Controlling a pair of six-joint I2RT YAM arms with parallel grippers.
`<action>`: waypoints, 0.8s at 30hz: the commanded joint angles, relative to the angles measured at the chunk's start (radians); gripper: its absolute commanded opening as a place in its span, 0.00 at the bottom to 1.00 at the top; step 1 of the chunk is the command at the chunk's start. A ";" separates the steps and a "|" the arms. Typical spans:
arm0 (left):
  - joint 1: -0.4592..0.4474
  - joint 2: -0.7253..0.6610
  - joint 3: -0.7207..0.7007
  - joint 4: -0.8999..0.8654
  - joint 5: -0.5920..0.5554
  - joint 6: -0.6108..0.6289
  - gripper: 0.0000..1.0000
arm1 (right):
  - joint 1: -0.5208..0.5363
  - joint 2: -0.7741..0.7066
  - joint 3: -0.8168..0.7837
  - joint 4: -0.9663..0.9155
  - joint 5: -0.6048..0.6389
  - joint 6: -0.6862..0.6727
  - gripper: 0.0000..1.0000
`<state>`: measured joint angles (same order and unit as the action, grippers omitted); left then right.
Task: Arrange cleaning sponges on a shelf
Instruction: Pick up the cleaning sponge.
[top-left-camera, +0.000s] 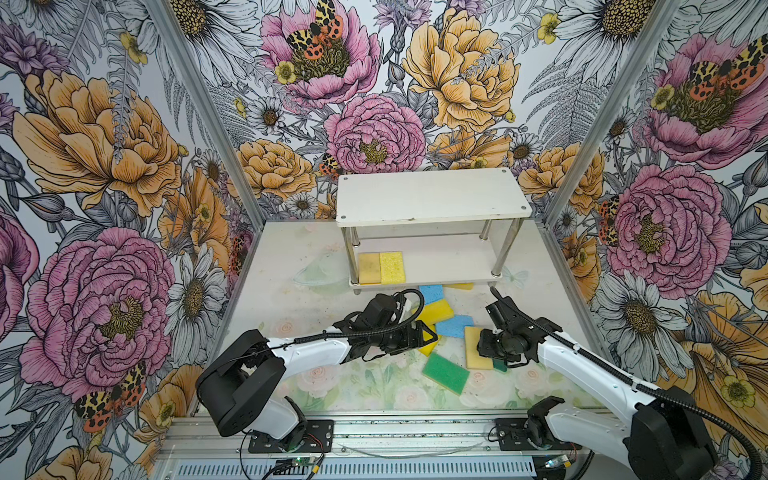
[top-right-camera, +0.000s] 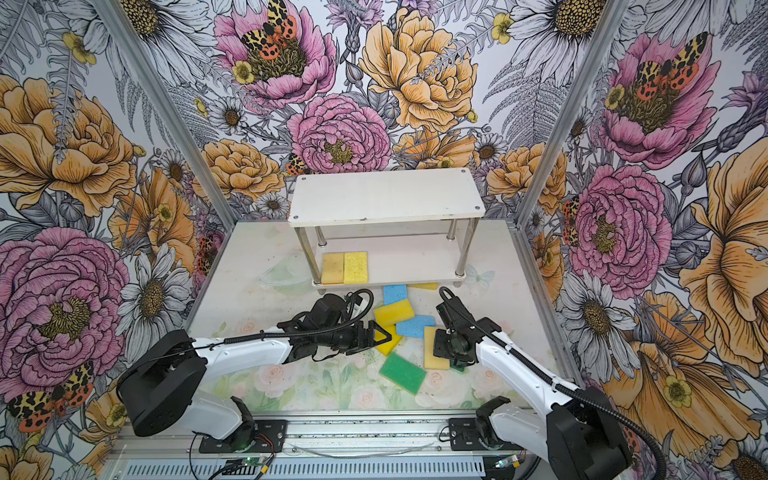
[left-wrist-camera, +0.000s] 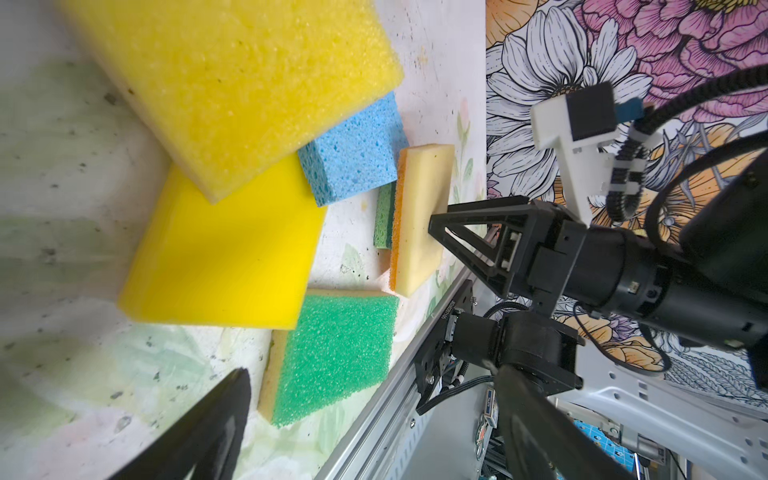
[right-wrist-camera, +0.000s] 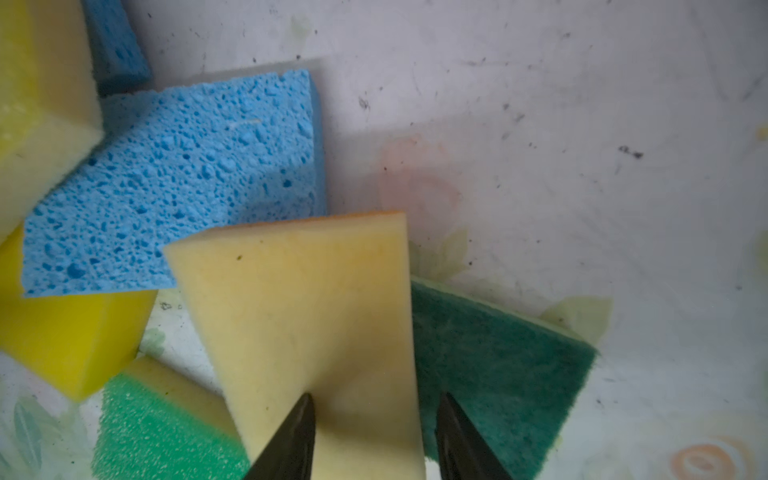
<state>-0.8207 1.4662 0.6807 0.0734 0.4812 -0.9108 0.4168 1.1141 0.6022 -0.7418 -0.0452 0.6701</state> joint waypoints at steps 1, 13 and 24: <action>-0.007 -0.010 0.012 0.032 -0.023 -0.001 0.93 | -0.012 0.000 -0.016 0.050 -0.020 -0.003 0.40; -0.006 -0.015 0.009 0.031 -0.025 -0.002 0.93 | -0.013 -0.064 -0.013 0.055 -0.057 0.002 0.00; 0.018 -0.075 -0.015 0.062 -0.021 -0.021 0.93 | -0.013 -0.129 0.086 0.055 -0.171 0.029 0.00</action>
<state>-0.8181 1.4372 0.6796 0.0837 0.4786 -0.9157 0.4061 1.0103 0.6216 -0.7136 -0.1661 0.6800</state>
